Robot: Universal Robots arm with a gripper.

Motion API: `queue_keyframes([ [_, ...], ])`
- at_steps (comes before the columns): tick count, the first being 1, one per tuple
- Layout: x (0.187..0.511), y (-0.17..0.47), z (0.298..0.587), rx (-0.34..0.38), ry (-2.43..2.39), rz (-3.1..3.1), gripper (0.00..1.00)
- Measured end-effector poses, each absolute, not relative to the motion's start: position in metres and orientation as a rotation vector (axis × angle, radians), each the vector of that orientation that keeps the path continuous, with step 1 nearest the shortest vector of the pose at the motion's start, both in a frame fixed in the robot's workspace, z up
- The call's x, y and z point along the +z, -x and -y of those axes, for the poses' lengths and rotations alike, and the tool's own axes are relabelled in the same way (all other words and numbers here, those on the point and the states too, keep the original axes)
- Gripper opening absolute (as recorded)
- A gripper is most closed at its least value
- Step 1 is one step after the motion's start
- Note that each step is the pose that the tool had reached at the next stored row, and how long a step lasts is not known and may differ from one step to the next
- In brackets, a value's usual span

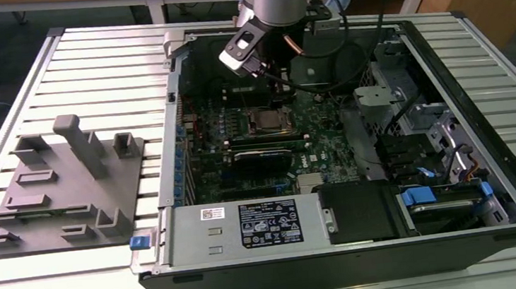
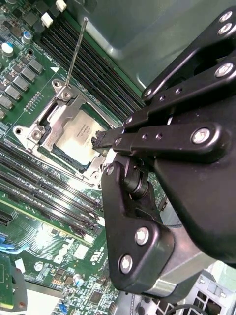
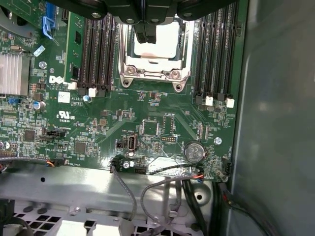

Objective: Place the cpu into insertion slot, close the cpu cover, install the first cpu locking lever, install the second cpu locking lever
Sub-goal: 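Close the cpu cover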

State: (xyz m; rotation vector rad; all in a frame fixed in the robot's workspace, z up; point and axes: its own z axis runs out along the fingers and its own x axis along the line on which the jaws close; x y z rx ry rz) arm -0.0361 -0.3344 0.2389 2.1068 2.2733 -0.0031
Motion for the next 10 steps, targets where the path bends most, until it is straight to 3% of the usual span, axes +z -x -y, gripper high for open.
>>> queue_keyframes([
  [10, 0.2389, 0.0361, 0.3344, -0.001, -2.038, -2.335, 0.10],
])
